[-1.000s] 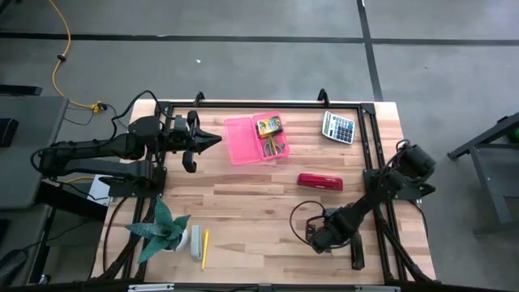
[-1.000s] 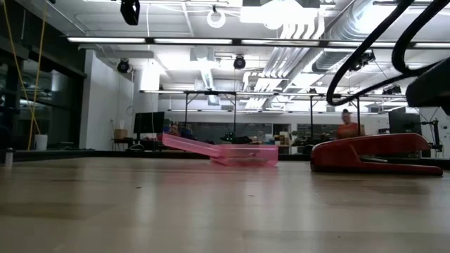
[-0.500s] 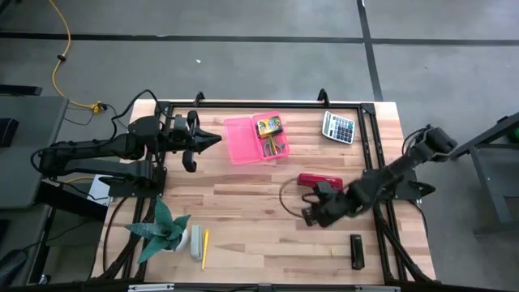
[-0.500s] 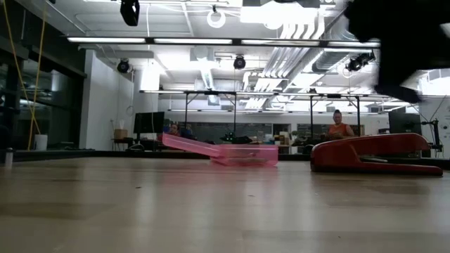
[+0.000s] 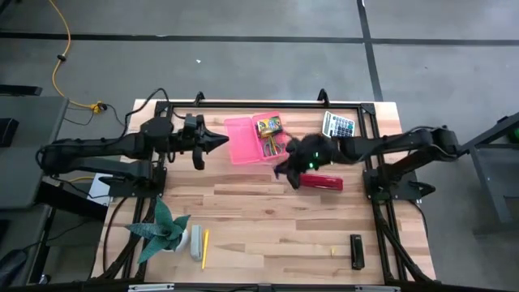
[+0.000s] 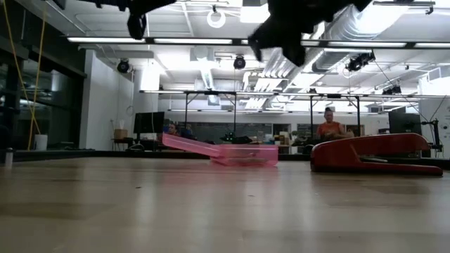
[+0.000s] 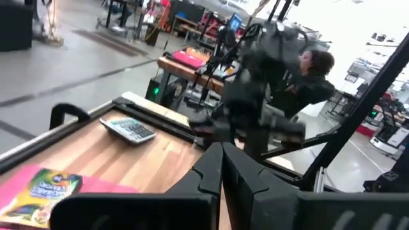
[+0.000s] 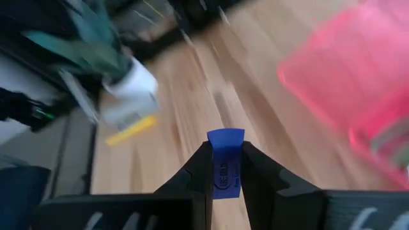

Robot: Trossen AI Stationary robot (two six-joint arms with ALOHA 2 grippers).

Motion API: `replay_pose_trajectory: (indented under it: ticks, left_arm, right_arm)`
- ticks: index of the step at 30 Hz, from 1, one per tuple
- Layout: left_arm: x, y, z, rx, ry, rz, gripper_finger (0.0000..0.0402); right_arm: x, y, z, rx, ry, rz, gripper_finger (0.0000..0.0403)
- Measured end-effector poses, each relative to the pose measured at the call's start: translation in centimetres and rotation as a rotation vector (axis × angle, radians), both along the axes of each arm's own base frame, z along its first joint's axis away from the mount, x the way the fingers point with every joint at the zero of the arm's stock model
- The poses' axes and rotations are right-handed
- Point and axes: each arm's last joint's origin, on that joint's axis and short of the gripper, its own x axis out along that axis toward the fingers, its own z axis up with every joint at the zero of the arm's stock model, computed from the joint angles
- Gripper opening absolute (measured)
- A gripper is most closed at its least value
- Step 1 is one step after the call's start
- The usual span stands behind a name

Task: Pack school essentials
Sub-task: Put the blue eraser into the pink supply box

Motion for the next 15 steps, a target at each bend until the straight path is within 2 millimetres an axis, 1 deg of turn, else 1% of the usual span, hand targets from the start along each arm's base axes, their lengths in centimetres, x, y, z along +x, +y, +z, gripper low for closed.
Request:
replay_pose_trajectory:
  ticks: [4, 7, 11, 15]
  left_arm:
    - [1.7, 0.3, -0.4, 0.004, -0.029, -0.059, 0.0]
    - [2.9, 0.4, -0.7, 0.005, -0.065, -0.137, 0.0]
    - [3.8, 0.4, -1.3, -0.051, -0.058, -0.222, 0.0]
    - [4.0, 0.5, -1.6, -0.078, -0.047, -0.233, 0.0]
  right_arm:
    - [0.5, -2.2, 1.2, -0.025, -0.148, 0.039, 0.0042]
    - [0.8, -3.2, 2.0, -0.069, -0.242, 0.035, 0.0042]
    - [1.0, -4.0, 3.0, -0.135, -0.349, 0.029, 0.0042]
    - [1.0, -4.2, 3.3, -0.148, -0.38, 0.024, 0.0042]
